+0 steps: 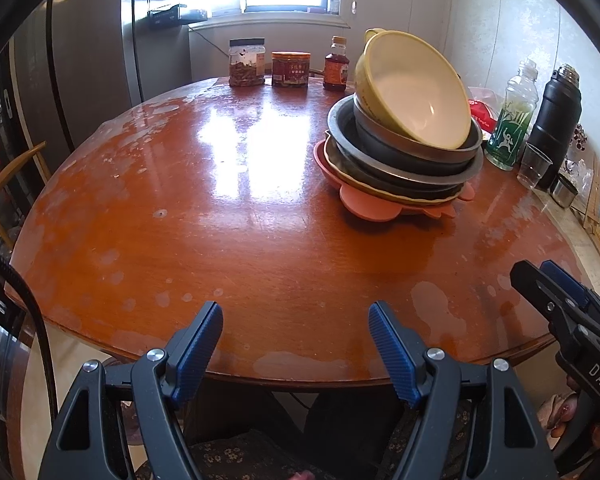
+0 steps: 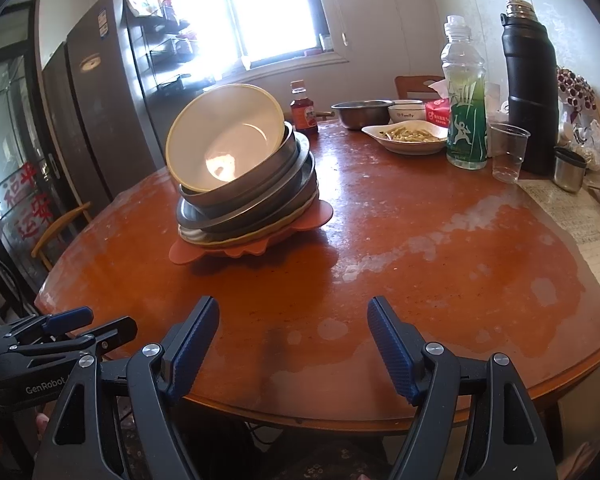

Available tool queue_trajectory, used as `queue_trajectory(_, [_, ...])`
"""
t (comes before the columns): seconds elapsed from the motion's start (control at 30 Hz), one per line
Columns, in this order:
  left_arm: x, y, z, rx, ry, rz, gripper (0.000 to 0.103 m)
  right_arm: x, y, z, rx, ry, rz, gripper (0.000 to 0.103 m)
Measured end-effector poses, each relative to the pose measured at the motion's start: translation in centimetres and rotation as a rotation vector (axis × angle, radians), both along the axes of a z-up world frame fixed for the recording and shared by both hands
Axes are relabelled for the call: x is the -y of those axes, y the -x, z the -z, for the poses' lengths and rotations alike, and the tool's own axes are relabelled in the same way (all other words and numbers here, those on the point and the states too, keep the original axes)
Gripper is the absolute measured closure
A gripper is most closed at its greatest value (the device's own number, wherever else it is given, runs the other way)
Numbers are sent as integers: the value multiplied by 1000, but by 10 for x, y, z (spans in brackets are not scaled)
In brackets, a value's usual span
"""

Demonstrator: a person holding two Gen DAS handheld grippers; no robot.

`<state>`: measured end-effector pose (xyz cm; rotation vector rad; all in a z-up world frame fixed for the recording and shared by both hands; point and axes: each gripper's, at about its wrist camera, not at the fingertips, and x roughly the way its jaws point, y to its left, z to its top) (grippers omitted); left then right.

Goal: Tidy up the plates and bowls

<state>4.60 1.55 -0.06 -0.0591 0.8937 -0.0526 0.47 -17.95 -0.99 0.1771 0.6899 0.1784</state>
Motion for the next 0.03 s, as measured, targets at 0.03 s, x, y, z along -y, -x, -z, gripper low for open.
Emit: queue_trajectory(0.03, [-2,-1,1,0,1,-8,28,2,-1,1,0,0,1,25])
